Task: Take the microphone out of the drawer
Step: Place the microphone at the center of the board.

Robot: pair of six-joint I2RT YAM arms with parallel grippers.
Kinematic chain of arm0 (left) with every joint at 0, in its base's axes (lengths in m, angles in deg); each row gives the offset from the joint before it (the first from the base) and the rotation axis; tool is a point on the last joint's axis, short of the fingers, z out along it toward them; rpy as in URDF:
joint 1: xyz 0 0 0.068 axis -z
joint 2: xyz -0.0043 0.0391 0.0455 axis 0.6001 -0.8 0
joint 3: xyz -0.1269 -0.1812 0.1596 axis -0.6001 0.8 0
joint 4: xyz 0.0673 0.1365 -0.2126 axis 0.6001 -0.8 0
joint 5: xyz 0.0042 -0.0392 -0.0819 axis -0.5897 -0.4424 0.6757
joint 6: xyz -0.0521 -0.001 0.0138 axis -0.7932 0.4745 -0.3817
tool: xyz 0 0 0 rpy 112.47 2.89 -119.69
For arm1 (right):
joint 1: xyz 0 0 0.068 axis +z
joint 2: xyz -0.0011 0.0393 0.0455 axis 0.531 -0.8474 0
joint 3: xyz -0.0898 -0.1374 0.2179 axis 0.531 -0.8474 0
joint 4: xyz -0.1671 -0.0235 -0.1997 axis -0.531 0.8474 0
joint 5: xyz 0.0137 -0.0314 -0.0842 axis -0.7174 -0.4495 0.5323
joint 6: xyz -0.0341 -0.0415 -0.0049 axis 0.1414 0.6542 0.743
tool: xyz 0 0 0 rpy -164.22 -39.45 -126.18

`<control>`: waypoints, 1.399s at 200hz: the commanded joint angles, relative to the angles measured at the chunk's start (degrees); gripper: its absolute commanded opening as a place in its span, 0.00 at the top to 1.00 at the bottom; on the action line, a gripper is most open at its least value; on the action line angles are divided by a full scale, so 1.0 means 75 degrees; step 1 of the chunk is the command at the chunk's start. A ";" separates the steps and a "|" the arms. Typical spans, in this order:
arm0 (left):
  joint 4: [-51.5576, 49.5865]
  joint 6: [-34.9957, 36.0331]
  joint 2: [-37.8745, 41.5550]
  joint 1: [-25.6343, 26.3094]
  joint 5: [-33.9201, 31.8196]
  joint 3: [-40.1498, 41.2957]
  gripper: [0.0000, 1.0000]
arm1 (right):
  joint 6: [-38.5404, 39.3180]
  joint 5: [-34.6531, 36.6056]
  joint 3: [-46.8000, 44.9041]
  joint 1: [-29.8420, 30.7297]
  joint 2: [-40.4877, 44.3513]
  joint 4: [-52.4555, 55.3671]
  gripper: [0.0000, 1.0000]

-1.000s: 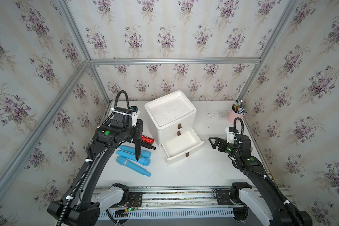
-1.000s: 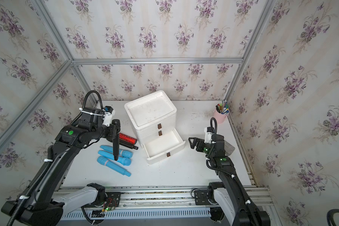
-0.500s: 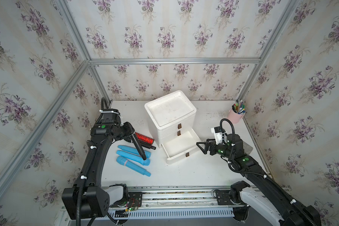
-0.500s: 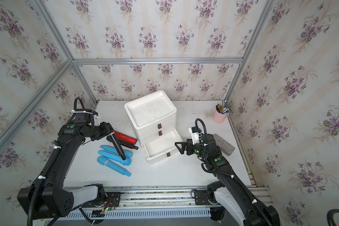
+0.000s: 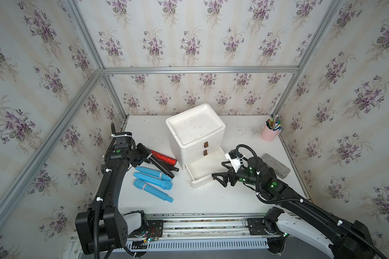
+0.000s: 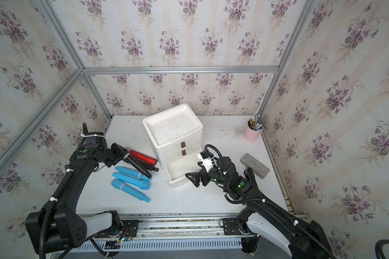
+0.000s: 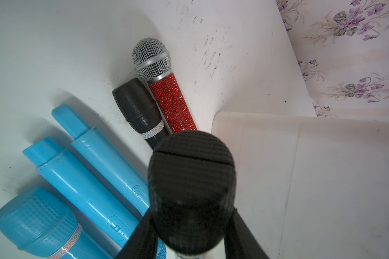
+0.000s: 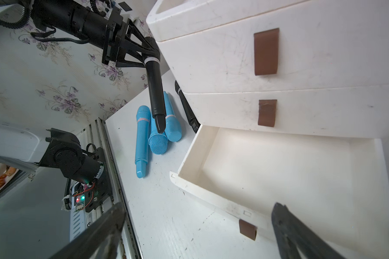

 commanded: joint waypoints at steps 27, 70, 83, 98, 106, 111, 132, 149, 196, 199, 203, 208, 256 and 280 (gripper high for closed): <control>0.0666 -0.0871 -0.0199 -0.0026 -0.0243 0.0372 0.85 | 0.0295 0.0386 0.0133 0.0434 -0.0352 -0.0283 0.00; 0.1169 -0.1518 -0.0225 -0.0102 -0.0423 0.0852 0.87 | 0.0279 0.0548 0.0088 0.0481 -0.0289 -0.0331 0.00; 0.1308 -0.1638 -0.0324 -0.0114 -0.0400 0.0938 0.86 | 0.0279 0.0582 0.0075 0.0490 -0.0284 -0.0336 0.00; 0.1423 -0.1767 -0.0459 -0.0126 -0.0390 0.1051 0.87 | 0.0290 0.0597 0.0069 0.0481 -0.0296 -0.0318 0.00; 0.1504 -0.1858 -0.0508 -0.0131 -0.0386 0.1141 0.86 | 0.0302 0.0611 0.0085 0.0488 -0.0316 -0.0281 0.00; 0.1577 -0.1909 -0.0508 -0.0132 -0.0375 0.1217 0.86 | 0.0313 0.0636 0.0095 0.0483 -0.0316 -0.0256 0.00; 0.1784 -0.2055 -0.0504 -0.0132 -0.0440 0.1416 0.85 | 0.0325 0.0715 0.0122 0.0479 -0.0319 -0.0220 0.00; 0.1861 -0.2102 -0.0569 -0.0164 -0.0445 0.1519 0.84 | 0.0348 0.0742 0.0145 0.0482 -0.0345 -0.0209 0.00; 0.1885 -0.2198 -0.0582 -0.0270 -0.0390 0.1666 0.65 | 0.0302 0.0774 0.0157 0.0481 -0.0447 -0.0271 0.00; 0.1885 -0.2198 -0.0574 -0.0281 -0.0371 0.1681 0.64 | 0.0292 0.0774 0.0157 0.0481 -0.0448 -0.0271 0.00; 0.1885 -0.2198 -0.0575 -0.0293 -0.0363 0.1687 0.64 | 0.0284 0.0781 0.0158 0.0481 -0.0447 -0.0277 0.00; 0.1885 -0.2198 -0.0566 -0.0308 -0.0352 0.1701 0.64 | 0.0290 0.0783 0.0156 0.0481 -0.0450 -0.0269 0.00; 0.1896 -0.2175 -0.0549 -0.0404 -0.0303 0.1849 0.63 | 0.0343 0.0875 0.0190 0.0487 -0.0413 -0.0167 0.00; 0.1931 -0.2198 -0.0704 -0.0413 -0.0180 0.1883 0.63 | 0.0349 0.0943 0.0168 0.0487 -0.0397 -0.0150 0.00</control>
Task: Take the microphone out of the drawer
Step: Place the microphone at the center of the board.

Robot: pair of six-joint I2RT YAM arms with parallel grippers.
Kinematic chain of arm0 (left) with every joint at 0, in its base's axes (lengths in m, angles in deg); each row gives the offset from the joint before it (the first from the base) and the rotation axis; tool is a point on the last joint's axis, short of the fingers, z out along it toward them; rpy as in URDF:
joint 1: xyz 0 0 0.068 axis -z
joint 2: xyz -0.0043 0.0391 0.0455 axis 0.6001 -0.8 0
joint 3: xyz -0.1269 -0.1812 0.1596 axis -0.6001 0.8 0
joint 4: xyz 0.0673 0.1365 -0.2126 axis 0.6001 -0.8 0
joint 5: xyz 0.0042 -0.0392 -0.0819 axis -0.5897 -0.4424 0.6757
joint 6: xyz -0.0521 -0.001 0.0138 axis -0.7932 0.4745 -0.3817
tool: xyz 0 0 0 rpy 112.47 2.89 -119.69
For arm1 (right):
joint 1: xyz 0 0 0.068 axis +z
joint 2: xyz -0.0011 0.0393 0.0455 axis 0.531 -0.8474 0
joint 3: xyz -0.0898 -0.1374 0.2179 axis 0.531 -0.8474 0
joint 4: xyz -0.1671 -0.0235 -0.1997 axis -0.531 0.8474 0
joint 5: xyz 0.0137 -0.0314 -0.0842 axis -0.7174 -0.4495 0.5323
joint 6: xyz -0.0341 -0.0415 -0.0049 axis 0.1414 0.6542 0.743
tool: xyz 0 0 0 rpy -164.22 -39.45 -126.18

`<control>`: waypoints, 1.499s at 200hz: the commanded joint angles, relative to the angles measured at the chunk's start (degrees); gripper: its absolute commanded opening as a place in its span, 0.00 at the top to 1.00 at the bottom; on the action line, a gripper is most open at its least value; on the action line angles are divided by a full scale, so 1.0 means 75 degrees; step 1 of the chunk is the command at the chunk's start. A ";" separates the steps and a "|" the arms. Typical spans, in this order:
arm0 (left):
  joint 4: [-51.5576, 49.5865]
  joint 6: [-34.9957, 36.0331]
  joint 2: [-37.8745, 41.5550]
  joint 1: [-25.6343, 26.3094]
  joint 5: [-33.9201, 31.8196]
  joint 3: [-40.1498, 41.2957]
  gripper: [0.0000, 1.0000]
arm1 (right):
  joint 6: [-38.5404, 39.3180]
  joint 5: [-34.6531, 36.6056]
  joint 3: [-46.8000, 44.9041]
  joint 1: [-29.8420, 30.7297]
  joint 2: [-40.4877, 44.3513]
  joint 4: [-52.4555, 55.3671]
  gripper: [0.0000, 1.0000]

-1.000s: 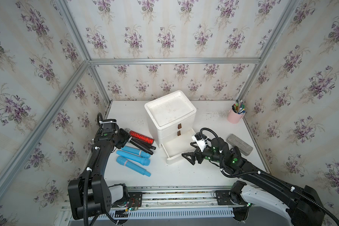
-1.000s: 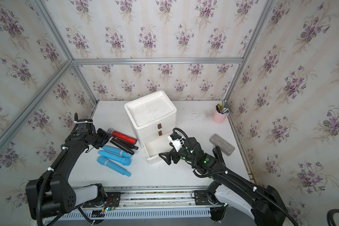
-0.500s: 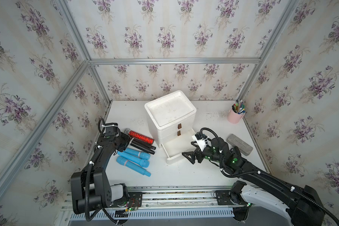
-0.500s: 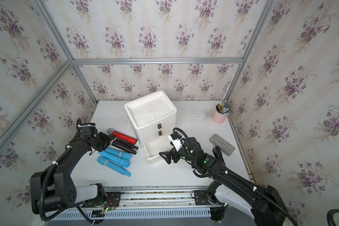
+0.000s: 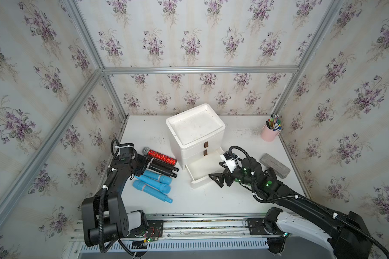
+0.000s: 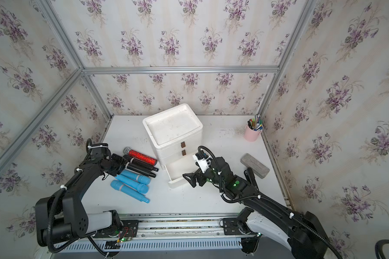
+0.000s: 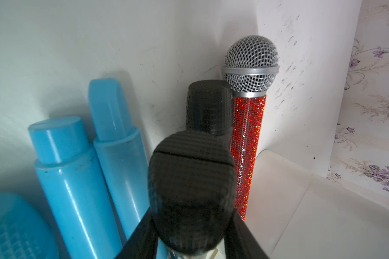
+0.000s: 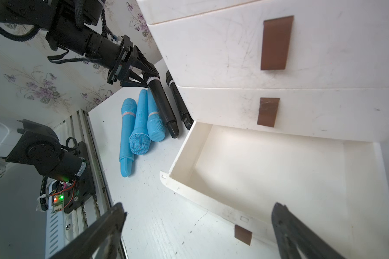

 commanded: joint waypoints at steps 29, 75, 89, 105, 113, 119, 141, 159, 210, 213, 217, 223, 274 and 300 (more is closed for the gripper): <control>0.0160 -0.0096 -0.0208 -0.0020 0.0211 0.0039 0.58 | 0.0094 0.0106 0.0005 0.0003 0.0027 -0.0100 0.00; 0.0172 -0.0079 -0.0170 -0.0033 0.0158 0.0007 0.46 | 0.0104 0.0125 0.0005 0.0003 0.0024 -0.0118 0.00; 0.0163 -0.0090 -0.0175 -0.0031 0.0173 0.0015 0.41 | 0.0104 0.0103 0.0004 0.0006 0.0007 -0.0118 0.00; 0.0163 -0.0097 -0.0159 -0.0043 0.0175 0.0004 0.39 | 0.0104 0.0123 0.0017 0.0003 0.0023 -0.0107 0.00; 0.0163 -0.0091 -0.0136 -0.0050 0.0168 -0.0007 0.38 | 0.0098 0.0122 0.0002 0.0004 0.0023 -0.0086 0.00; 0.0173 -0.0082 -0.0116 -0.0052 0.0175 -0.0024 0.38 | 0.0093 0.0134 -0.0001 0.0003 0.0033 -0.0087 0.00; 0.0163 0.0187 -0.0078 -0.0062 0.0261 -0.0204 0.34 | 0.0053 0.0214 -0.0069 0.0001 0.0002 -0.0086 0.00; 0.0154 0.0530 -0.0072 -0.0055 0.0440 -0.0402 0.31 | -0.0033 0.0441 -0.0155 0.0006 -0.0122 -0.0066 0.00; 0.0151 0.1339 0.0105 -0.0052 0.0694 -0.1051 0.01 | -0.0575 0.0887 -0.0389 -0.0075 -0.0243 0.0022 0.00; 0.0151 0.1404 0.0112 -0.0038 0.0721 -0.1107 0.01 | -0.0628 0.0867 -0.0423 -0.0095 -0.0245 0.0015 0.00; 0.0151 0.1492 0.0124 -0.0035 0.0752 -0.1179 0.01 | -0.0663 0.0853 -0.0453 -0.0121 -0.0245 0.0012 0.00; 0.0149 0.1590 0.0162 -0.0037 0.0785 -0.1283 0.01 | -0.0768 0.0809 -0.0503 -0.0191 -0.0247 0.0014 0.00; 0.0097 0.2703 0.0164 0.0198 0.1487 -0.2425 0.01 | -0.1306 0.0697 -0.0647 -0.0575 -0.0296 0.0262 0.00; 0.0054 0.3318 0.0040 0.0560 0.1872 -0.3034 0.01 | -0.1415 0.0699 -0.0652 -0.0642 -0.0389 0.0424 0.00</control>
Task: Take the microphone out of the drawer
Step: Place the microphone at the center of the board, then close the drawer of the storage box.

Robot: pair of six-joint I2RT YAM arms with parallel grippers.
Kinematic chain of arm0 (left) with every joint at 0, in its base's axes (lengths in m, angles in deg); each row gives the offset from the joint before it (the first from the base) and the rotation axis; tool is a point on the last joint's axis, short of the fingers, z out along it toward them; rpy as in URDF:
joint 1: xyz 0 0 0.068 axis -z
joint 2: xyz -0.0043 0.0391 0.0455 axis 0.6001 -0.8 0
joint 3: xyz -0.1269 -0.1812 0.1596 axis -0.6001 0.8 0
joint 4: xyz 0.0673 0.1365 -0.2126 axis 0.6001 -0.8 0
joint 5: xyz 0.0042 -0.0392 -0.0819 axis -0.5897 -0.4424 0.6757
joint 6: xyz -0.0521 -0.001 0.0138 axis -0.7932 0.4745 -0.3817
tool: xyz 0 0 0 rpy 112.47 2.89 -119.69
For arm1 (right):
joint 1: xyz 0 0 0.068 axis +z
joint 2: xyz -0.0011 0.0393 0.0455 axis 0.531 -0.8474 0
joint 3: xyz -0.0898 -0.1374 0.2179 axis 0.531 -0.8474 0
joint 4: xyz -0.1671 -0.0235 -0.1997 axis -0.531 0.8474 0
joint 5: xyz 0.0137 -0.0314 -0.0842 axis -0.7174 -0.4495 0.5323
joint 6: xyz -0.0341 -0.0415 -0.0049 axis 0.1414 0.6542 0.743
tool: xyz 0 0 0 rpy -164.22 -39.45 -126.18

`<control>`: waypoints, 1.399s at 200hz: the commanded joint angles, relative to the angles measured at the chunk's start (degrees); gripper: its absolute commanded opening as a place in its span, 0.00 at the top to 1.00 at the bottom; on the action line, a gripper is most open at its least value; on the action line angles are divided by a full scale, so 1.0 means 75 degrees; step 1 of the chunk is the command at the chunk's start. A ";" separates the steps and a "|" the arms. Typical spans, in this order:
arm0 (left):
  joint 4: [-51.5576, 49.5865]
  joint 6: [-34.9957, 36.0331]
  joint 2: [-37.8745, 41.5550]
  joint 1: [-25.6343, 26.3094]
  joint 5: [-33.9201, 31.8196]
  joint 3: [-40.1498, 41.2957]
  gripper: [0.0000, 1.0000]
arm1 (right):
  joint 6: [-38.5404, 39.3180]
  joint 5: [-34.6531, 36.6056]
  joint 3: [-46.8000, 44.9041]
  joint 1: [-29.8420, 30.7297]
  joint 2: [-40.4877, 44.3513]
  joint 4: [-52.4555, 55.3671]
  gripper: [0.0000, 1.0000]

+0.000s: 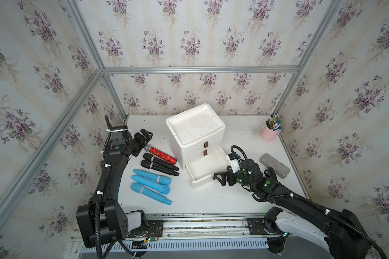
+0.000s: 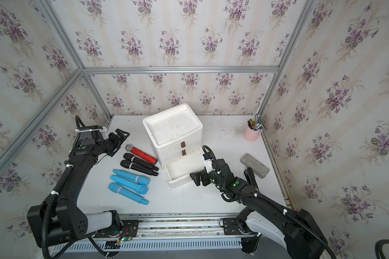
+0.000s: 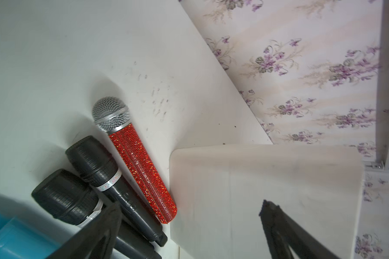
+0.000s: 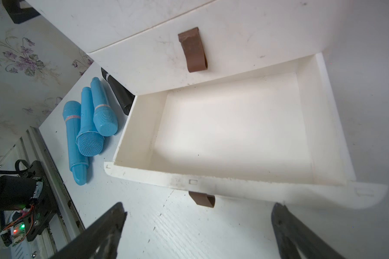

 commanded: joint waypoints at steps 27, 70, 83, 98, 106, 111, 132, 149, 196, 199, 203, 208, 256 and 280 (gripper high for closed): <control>-0.0076 0.1638 -0.0303 0.0705 0.1007 -0.1142 0.01 | -0.0463 -0.0070 -0.0062 -0.0118 -0.0183 0.0158 0.00; -0.0252 0.2105 -0.1504 0.1141 0.1895 -0.2508 0.01 | -0.0535 -0.0287 -0.0069 -0.0254 -0.0320 0.0141 0.00; -0.0382 0.2235 -0.1900 0.1256 0.2026 -0.2948 0.01 | -0.0531 -0.0293 -0.0070 -0.0278 -0.0302 0.0202 0.00; -0.0567 0.2398 -0.2331 0.1355 0.2195 -0.3449 0.01 | -0.0572 -0.0299 -0.0142 -0.0290 -0.0229 0.0234 0.00; -0.0708 0.2472 -0.2571 0.1385 0.2238 -0.3736 0.01 | -0.0600 -0.0312 -0.0186 -0.0290 -0.0181 0.0233 0.00; -0.0747 0.2517 -0.2713 0.1408 0.2276 -0.3887 0.01 | -0.0617 -0.0318 -0.0224 -0.0290 -0.0145 0.0236 0.00; -0.0859 0.2606 -0.3153 0.1526 0.2505 -0.4427 0.01 | -0.0567 -0.0358 -0.0270 -0.0290 -0.0098 0.0363 0.00; -0.1306 0.2875 -0.3540 0.1731 0.2504 -0.5021 0.01 | -0.0537 -0.0381 -0.0315 -0.0284 -0.0096 0.0479 0.00; -0.2654 0.3568 -0.4638 0.2367 0.2212 -0.6747 0.01 | -0.0632 -0.0553 -0.0441 -0.0293 -0.0109 0.0379 0.00; -0.2696 0.3586 -0.4690 0.2383 0.2212 -0.6812 0.01 | -0.0659 -0.0563 -0.0473 -0.0291 -0.0110 0.0362 0.00; -0.2759 0.3601 -0.4774 0.2408 0.2218 -0.6925 0.01 | -0.0697 -0.0578 -0.0520 -0.0287 -0.0099 0.0314 0.00; -0.2822 0.3614 -0.4864 0.2431 0.2219 -0.7022 0.01 | -0.0743 -0.0592 -0.0578 -0.0287 -0.0089 0.0262 0.00; -0.3257 0.3915 -0.5268 0.2672 0.2033 -0.7443 0.01 | -0.1024 -0.0730 -0.0952 -0.0277 -0.0150 -0.0169 0.00; -0.3381 0.4015 -0.5317 0.2836 0.1975 -0.7410 0.01 | -0.1021 -0.0777 -0.1056 -0.0277 -0.0419 -0.0426 0.00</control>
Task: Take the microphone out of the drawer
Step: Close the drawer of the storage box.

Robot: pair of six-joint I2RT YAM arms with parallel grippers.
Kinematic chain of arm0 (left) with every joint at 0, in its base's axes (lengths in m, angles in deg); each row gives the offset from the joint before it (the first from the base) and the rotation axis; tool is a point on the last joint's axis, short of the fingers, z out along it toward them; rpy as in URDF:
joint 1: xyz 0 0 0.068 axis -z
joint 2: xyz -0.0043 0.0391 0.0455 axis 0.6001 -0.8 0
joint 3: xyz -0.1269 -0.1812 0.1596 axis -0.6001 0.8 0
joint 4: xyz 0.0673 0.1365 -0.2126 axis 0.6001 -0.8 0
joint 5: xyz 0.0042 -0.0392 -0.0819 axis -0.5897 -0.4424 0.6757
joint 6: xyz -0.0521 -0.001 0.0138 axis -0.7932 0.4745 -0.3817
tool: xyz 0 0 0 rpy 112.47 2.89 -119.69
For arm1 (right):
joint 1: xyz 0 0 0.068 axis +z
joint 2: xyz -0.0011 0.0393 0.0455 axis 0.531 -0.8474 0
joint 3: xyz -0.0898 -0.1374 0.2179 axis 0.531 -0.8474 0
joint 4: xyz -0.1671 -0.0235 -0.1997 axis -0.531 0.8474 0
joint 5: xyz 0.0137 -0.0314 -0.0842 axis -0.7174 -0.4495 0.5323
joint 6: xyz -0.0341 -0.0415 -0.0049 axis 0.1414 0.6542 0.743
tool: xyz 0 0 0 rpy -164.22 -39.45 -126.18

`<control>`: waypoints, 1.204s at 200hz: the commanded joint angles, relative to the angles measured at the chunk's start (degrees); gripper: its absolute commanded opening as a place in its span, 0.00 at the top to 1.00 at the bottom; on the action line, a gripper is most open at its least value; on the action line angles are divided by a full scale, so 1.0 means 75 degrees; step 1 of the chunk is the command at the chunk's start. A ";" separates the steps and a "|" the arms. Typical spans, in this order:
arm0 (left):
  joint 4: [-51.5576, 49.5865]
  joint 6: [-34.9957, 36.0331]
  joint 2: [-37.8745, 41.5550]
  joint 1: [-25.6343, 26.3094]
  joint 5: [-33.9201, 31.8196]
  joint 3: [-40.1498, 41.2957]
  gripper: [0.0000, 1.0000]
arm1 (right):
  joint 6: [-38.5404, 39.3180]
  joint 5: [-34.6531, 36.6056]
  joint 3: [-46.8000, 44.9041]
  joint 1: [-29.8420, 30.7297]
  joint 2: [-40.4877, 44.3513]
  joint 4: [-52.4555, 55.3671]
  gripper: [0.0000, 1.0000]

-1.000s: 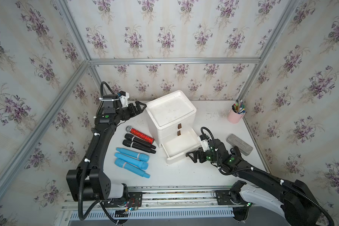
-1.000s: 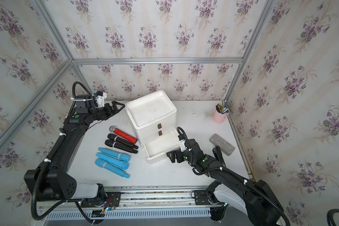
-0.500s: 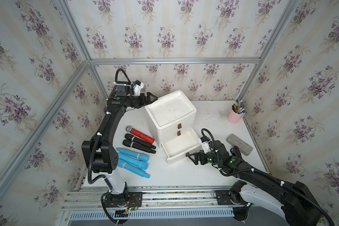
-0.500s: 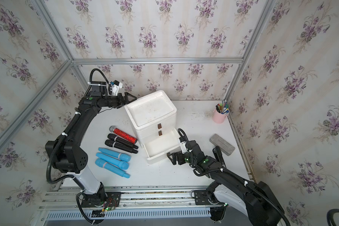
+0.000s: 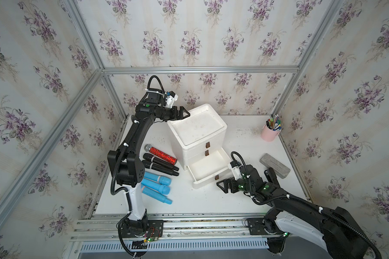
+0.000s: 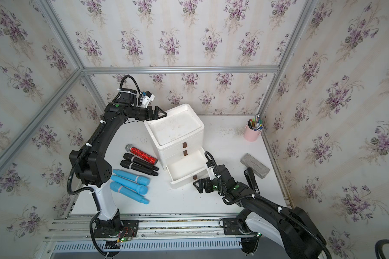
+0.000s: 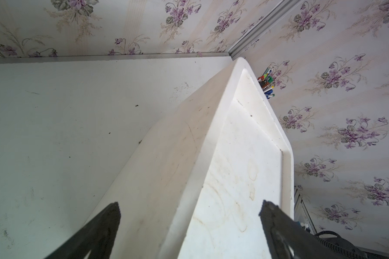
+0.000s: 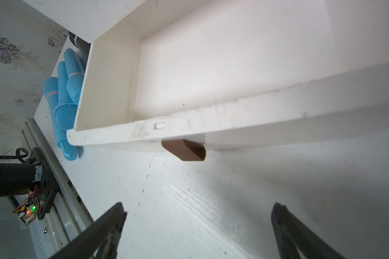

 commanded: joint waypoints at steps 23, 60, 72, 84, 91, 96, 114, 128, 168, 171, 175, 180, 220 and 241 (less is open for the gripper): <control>-0.0561 0.0355 -0.0002 0.0318 0.0067 0.0110 0.01 | -0.0233 -0.0115 -0.0172 0.0015 -0.0420 -0.0994 0.00; -0.0608 0.0373 0.0006 0.0404 0.0065 0.0159 0.01 | -0.0302 -0.0156 -0.0168 0.0015 -0.1135 -0.1918 0.00; -0.0607 0.0370 0.0009 0.0409 0.0091 0.0192 0.01 | -0.0302 -0.0098 -0.0103 0.0007 -0.1344 -0.2118 0.00; -0.0608 0.0373 0.0030 0.0408 0.0112 0.0218 0.01 | -0.0305 -0.0006 -0.0082 0.0004 -0.1514 -0.2353 0.00; -0.0608 0.0359 0.0030 0.0421 0.0124 0.0225 0.01 | -0.0299 0.0049 -0.0062 0.0004 -0.1587 -0.2486 0.00; -0.0607 0.0360 0.0031 0.0416 0.0160 0.0239 0.01 | -0.0304 0.0119 -0.0062 0.0004 -0.1643 -0.2569 0.00; -0.0608 0.0360 0.0053 0.0449 0.0273 0.0249 0.01 | -0.0304 0.0222 -0.0016 0.0004 -0.1858 -0.2907 0.00; -0.0601 0.0384 0.0078 0.0468 0.0351 0.0273 0.01 | -0.0325 0.0221 0.0066 0.0004 -0.2061 -0.3191 0.00; -0.0599 0.0341 0.0001 0.0497 0.0448 0.0287 0.01 | -0.0303 0.0376 -0.0020 0.0004 -0.2492 -0.4634 0.00; -0.0607 0.0329 0.0003 0.0502 0.0467 0.0274 0.01 | -0.0289 0.0368 -0.0025 0.0004 -0.2539 -0.4782 0.00; -0.0602 0.0337 -0.0012 0.0498 0.0501 0.0270 0.01 | -0.0266 0.0368 -0.0009 -0.0001 -0.2611 -0.4890 0.00; -0.0602 0.0338 -0.0028 0.0515 0.0510 0.0275 0.01 | -0.0225 0.0371 0.0057 -0.0002 -0.2711 -0.4957 0.00; -0.0620 0.0412 -0.0023 0.0568 0.0644 0.0287 0.01 | 0.0134 0.0268 0.0146 -0.0004 -0.3174 -0.5952 0.00; -0.0653 0.0449 0.0001 0.0568 0.0683 0.0295 0.01 | 0.0579 0.0367 0.0333 -0.0020 -0.3301 -0.5853 0.00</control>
